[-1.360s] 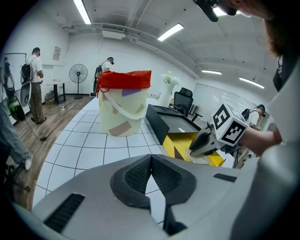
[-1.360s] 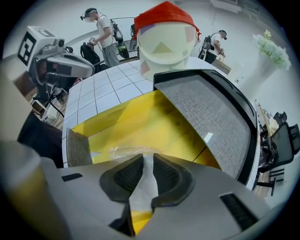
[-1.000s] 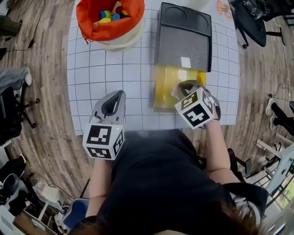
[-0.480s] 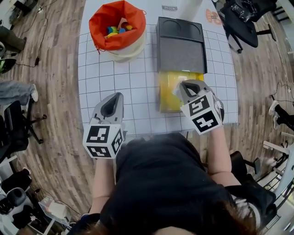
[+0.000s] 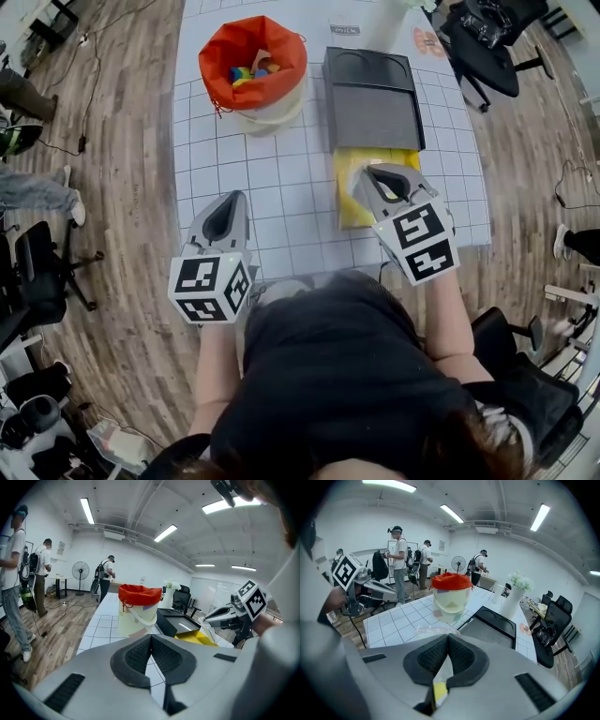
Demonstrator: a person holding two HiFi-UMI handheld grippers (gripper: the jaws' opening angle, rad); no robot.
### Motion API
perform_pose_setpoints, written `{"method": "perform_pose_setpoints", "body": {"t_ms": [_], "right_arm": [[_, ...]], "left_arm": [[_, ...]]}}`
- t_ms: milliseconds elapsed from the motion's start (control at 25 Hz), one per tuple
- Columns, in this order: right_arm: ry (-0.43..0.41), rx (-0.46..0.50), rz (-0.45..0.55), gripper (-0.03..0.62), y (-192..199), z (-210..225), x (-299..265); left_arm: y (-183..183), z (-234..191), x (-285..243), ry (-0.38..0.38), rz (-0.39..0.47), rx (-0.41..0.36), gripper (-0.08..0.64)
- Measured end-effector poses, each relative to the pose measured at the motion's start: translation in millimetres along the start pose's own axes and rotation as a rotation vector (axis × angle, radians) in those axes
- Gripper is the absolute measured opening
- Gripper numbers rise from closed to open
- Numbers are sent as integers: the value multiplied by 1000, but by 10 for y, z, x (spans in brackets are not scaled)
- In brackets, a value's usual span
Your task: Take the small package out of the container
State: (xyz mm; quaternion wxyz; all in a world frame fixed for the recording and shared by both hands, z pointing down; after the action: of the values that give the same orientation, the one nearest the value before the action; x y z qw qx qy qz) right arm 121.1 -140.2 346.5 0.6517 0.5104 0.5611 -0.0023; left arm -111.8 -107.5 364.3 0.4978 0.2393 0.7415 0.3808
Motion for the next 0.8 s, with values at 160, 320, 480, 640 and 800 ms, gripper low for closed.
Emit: {"method": "perform_pose_setpoints", "body": {"t_ms": [160,320,480,640,800], "right_arm": [[-14,-30,46,17,-87,-103,50],[-14,-52,78,16,-107,-161,99],[-20,-93,118,15,-106,-181,143],[-27,-119,146,17,-133,-198,168],[-36,-126,157,16,-143,-230,177]], "left_arm": [[-16,-33,51,1,6,-7,26],[-26,-53,91,-4,14,-12,26],[-21,-62,120,-6,19,-17,26],[-26,-57,146,-6,25,-20,26],[-18,-56,182,-11,25,-22,26]]}}
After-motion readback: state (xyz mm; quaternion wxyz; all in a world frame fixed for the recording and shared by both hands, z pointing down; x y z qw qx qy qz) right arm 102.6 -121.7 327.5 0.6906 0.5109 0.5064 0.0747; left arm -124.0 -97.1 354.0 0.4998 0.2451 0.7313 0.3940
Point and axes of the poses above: the fingertips, and each gripper's own axes: x backward along the fingers, z to its right, y out of its underside, the point moved 5 cm from there along x, backward along the fingers, and after that the axes turned 6 degrees about -z, right-handed, at the moved point
